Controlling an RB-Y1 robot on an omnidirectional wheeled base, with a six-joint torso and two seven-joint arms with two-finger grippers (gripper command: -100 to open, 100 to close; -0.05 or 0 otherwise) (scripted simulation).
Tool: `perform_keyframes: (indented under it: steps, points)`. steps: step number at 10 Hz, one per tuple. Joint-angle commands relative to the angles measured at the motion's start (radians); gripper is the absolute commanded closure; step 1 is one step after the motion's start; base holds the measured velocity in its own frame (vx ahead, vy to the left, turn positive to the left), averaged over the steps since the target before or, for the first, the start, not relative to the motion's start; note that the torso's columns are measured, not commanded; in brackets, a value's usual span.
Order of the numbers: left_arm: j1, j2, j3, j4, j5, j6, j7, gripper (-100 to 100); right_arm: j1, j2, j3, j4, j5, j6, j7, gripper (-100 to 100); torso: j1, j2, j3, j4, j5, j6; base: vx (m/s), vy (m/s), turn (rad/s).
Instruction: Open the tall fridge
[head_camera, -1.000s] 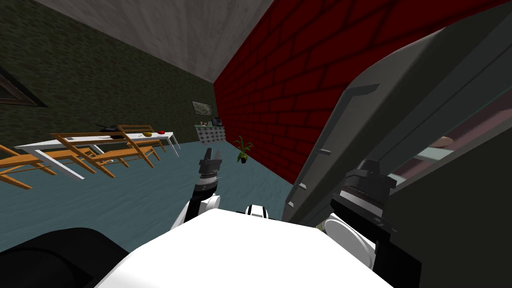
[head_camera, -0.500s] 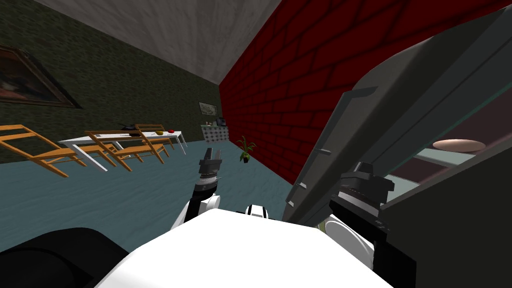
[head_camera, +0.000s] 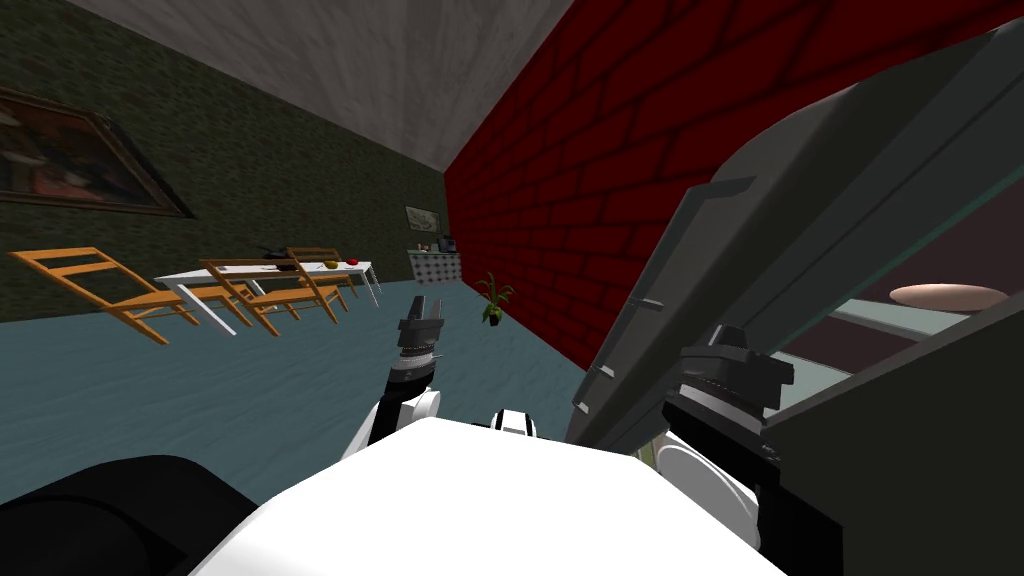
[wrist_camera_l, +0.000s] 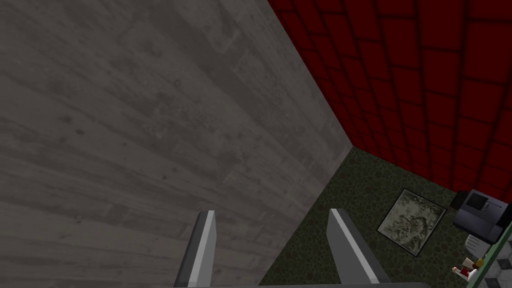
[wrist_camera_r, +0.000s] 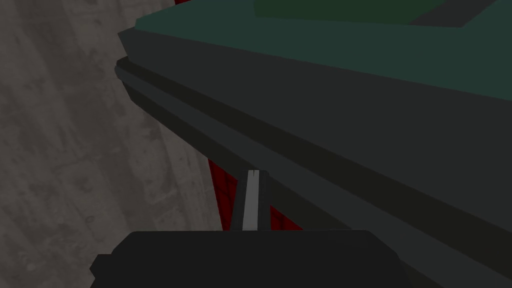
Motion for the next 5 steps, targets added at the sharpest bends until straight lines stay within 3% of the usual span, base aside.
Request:
perform_keyframes:
  steps: [1, 5]
  points:
    - [0.0, 0.0, 0.0, 0.0, 0.0, 0.0, 0.0, 0, 0.007, -0.004, -0.017, -0.048, -0.022, 0.032, 0.011, -100, 0.004, 0.003, 0.0, 0.003, 0.004, 0.0, 0.0, 0.063, -0.13]
    - [0.0, 0.0, 0.0, 0.0, 0.0, 0.0, 0.0, 0, 0.026, -0.005, -0.05, -0.125, -0.07, 0.1, 0.043, -100, 0.019, 0.005, -0.006, 0.012, 0.021, -0.004, 0.054, 0.059, -0.088]
